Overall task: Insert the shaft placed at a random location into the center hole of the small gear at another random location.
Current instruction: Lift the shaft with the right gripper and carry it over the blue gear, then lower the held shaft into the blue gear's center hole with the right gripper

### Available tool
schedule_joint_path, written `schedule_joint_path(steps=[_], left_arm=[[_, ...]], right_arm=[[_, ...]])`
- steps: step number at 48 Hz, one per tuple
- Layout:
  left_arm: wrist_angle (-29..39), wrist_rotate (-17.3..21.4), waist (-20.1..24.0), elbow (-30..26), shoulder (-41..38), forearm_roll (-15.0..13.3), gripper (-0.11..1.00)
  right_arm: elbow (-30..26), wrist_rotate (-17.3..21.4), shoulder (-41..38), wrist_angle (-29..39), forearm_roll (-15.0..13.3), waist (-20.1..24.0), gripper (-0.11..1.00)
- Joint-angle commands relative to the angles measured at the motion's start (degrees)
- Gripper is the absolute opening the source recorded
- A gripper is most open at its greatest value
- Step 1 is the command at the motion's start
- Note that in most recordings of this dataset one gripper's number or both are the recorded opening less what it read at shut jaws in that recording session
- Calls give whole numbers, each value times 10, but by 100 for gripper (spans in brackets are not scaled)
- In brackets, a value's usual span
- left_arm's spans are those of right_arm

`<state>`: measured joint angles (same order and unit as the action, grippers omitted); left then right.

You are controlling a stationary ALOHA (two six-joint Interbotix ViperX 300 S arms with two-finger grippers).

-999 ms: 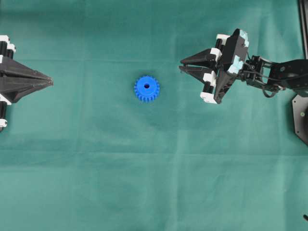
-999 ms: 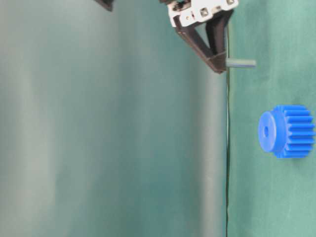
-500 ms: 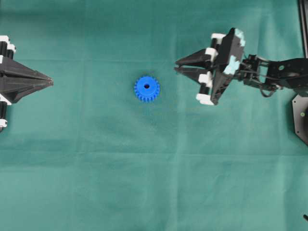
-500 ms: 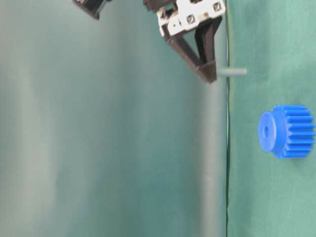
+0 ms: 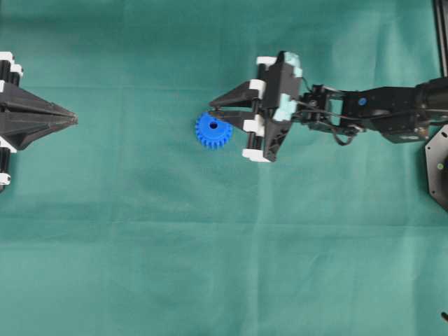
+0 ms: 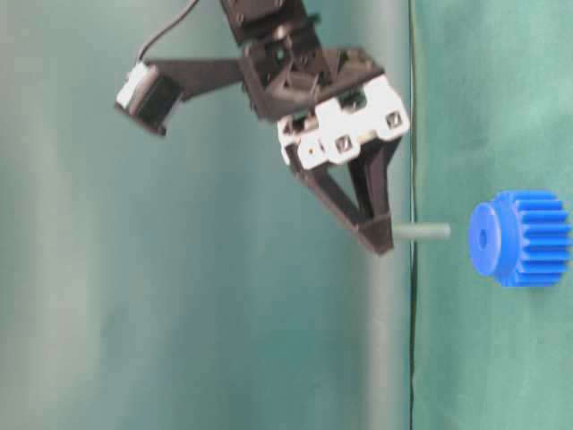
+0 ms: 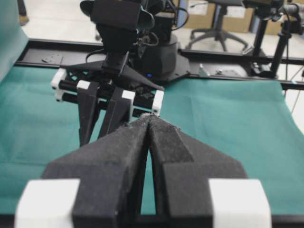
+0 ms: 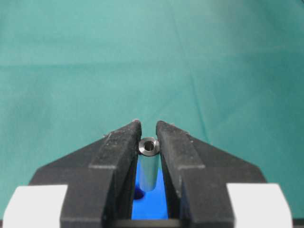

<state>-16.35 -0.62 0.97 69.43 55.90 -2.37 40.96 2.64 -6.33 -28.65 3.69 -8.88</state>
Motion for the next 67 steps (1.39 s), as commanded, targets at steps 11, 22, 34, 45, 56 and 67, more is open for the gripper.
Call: schedule_joint_path(steps=[11, 22, 34, 45, 56, 67], left_arm=[[-3, -1, 1, -5, -3, -2, -1], [-3, -1, 1, -5, -2, -1, -1], [-3, -1, 1, -5, -3, -2, -1], [-2, -1, 1, -5, -4, -1, -1], [-1, -2, 1, -4, -4, -1, -1], [-1, -11, 1, -4, -4, -1, -1]], right_arm=[[-31, -1, -1, 12, -7, 4, 16], [-31, -1, -16, 10, -7, 4, 16], [-33, 1, -39, 9, -4, 4, 16], [-33, 2, -40, 9, -4, 3, 16], [-33, 2, -25, 12, -6, 4, 16], [-19, -4, 18, 14, -12, 4, 16]])
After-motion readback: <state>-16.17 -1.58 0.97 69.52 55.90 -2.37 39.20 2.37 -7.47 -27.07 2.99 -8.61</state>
